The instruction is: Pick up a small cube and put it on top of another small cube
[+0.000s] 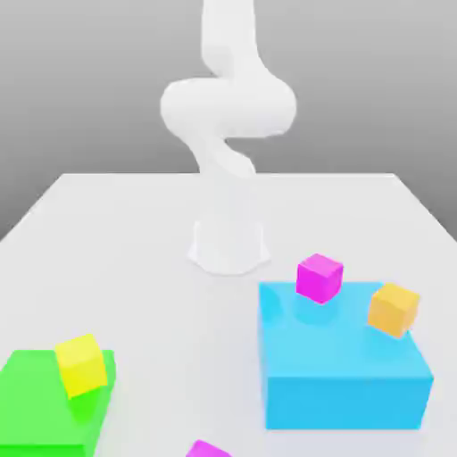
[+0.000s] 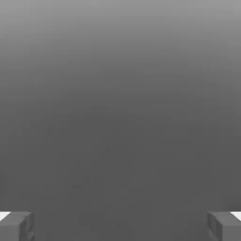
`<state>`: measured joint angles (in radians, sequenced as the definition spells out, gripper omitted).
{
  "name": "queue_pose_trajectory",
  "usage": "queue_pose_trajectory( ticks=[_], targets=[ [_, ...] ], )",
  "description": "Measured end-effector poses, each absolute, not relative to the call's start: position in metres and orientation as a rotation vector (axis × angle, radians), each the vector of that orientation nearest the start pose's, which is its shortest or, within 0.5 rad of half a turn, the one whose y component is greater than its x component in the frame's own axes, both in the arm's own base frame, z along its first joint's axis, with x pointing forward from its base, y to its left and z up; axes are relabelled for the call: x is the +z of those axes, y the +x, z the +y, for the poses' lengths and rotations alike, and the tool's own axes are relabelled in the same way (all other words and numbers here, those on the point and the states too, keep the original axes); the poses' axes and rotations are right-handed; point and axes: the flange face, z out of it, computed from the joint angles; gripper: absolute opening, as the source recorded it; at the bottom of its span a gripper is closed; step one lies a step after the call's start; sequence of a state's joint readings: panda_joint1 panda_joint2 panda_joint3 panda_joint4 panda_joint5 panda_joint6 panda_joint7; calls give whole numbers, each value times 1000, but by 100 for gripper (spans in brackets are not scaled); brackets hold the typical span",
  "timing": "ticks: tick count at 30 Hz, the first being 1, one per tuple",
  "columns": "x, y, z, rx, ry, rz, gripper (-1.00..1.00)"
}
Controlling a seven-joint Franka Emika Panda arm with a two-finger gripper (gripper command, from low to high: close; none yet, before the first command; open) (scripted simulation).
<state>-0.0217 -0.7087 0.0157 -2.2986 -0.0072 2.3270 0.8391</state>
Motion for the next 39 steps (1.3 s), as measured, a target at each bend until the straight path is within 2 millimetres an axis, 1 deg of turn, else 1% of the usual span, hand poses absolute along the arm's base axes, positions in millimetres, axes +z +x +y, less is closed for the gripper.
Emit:
queue_pose_trajectory(
  ticks=[4,8,12,16,19,23,26,29,33,34,39],
  targets=[
    [628,429,-3,-849,-2501,1222,0],
    [569,470,-7,-732,-2530,1335,0],
    [505,502,-13,-610,-2549,1444,0],
    [437,525,-19,-482,-2558,1550,0],
    [384,536,-24,-383,-2557,1632,0],
    [312,543,-27,-244,-2549,1731,0],
    [257,541,-28,-136,-2535,1803,0],
    [204,535,-29,-31,-2515,1871,0],
    [144,533,-29,-2,-2508,1890,0],
    [133,532,-29,-1,-2509,1890,-100],
    [133,533,-29,-3,-2508,1890,-100]
  ],
)
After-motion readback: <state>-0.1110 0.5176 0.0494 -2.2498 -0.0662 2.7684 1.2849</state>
